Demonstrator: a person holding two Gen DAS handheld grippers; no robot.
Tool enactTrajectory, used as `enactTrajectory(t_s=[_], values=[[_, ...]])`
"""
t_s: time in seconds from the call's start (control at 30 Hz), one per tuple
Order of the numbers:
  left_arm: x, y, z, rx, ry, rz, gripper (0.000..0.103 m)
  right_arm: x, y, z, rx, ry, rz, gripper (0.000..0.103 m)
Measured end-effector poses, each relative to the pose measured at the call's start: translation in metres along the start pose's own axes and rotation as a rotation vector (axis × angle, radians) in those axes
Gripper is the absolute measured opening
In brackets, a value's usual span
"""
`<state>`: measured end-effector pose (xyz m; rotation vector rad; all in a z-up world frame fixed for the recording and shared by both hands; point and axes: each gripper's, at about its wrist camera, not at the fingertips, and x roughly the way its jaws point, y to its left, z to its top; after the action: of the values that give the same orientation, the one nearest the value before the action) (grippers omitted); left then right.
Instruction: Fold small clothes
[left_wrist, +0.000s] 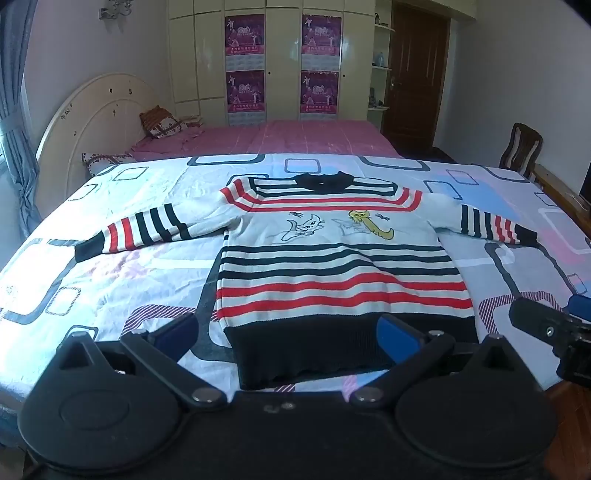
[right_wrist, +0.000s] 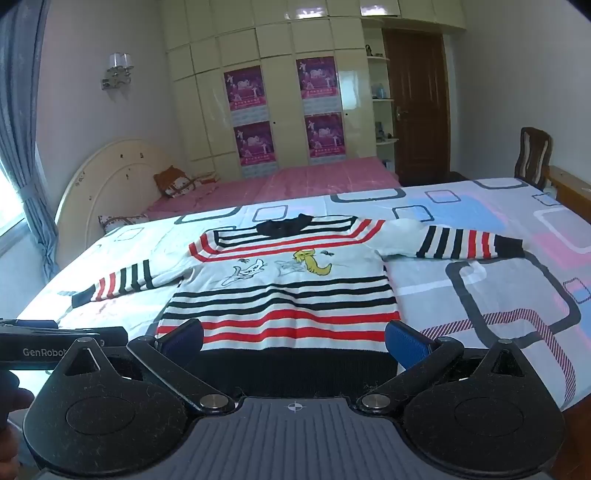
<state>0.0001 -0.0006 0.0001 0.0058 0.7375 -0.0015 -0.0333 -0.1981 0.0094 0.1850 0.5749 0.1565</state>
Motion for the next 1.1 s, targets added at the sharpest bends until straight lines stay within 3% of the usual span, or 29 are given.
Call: enactTrajectory(t_s=[1.1], values=[[0.007, 0.009, 0.002, -0.021, -0.011, 0.000, 0.103, 0.018, 0.004, 0.004, -0.006, 0.008, -0.006, 0.103]])
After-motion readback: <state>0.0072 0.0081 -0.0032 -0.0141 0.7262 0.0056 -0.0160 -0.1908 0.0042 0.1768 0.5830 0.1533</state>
